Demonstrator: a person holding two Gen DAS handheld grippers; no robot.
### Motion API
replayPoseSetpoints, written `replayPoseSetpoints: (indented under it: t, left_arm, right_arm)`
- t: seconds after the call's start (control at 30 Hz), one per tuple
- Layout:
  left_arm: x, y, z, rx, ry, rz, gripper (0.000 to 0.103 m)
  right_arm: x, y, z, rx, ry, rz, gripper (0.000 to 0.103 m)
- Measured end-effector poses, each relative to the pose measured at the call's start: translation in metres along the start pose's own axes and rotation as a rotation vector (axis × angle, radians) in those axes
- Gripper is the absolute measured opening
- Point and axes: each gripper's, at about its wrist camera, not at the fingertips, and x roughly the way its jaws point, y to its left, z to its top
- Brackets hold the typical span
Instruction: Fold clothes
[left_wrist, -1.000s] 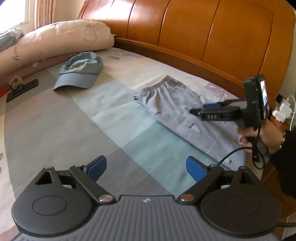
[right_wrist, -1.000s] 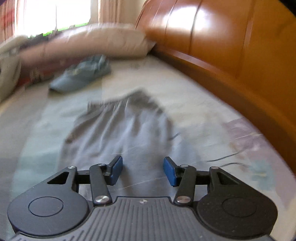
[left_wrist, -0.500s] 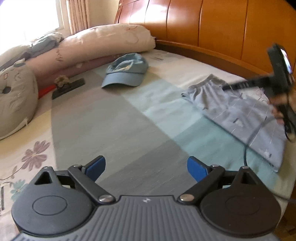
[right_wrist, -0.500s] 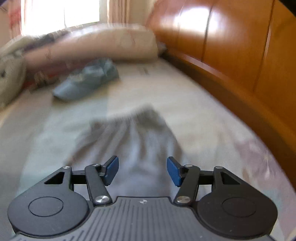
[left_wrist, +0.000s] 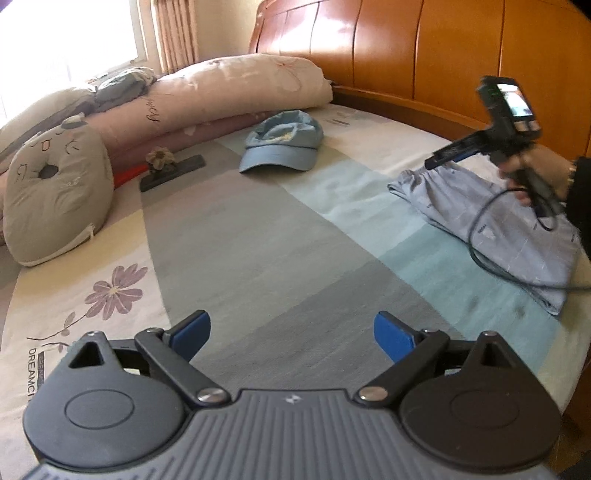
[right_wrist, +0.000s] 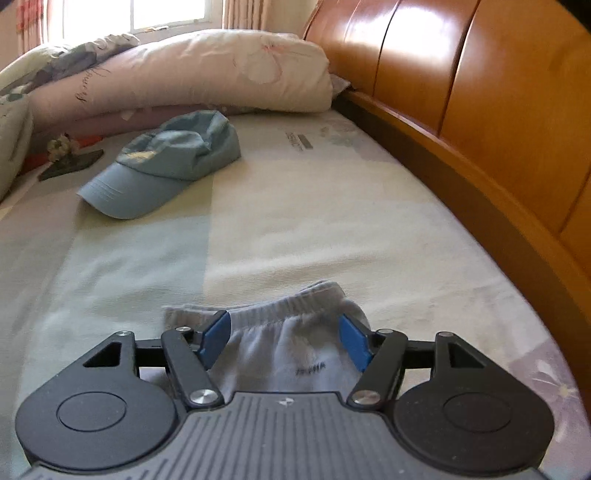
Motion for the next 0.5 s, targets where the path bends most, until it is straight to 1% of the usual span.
replayPoseSetpoints:
  t: [0.03,0.1,0.17,0.23,0.27,0.3,0.37,0.4,0.5]
  left_arm:
    - [0.001,0.003,-0.001,-0.008,-0.002,-0.012,0.097]
    - [0.003,0.005,-0.004,-0.016,-0.009,-0.034,0.097]
    - [0.006,0.006,-0.007,-0.018,-0.015,-0.065,0.097]
    - [0.008,0.006,-0.008,-0.01,-0.023,-0.096,0.097]
    - [0.009,0.006,-0.008,-0.005,-0.027,-0.11,0.097]
    - [0.008,0.006,-0.008,0.004,-0.031,-0.121,0.097]
    - [0.004,0.007,-0.009,0.034,-0.046,-0.143,0.097]
    - [0.002,0.007,-0.009,0.049,-0.053,-0.154,0.097]
    - [-0.003,0.011,-0.011,0.086,-0.062,-0.177,0.098]
  right_arm:
    - [-0.009,0.005,-0.002,-0.009,-0.005,0.019,0.073]
    - [-0.015,0.019,-0.008,-0.036,0.007,0.024,0.075]
    - [-0.005,0.034,-0.016,-0.054,0.045,-0.002,0.075]
    - [0.008,0.049,-0.026,-0.067,0.098,-0.007,0.075]
    - [0.009,0.057,-0.03,-0.093,0.095,-0.035,0.075]
    - [0.002,0.065,-0.033,-0.112,0.085,-0.056,0.075]
    - [-0.023,0.063,-0.035,-0.085,0.057,-0.043,0.075]
    - [-0.039,0.059,-0.037,-0.061,0.032,-0.035,0.075]
    - [-0.078,0.033,-0.053,0.018,0.01,-0.08,0.076]
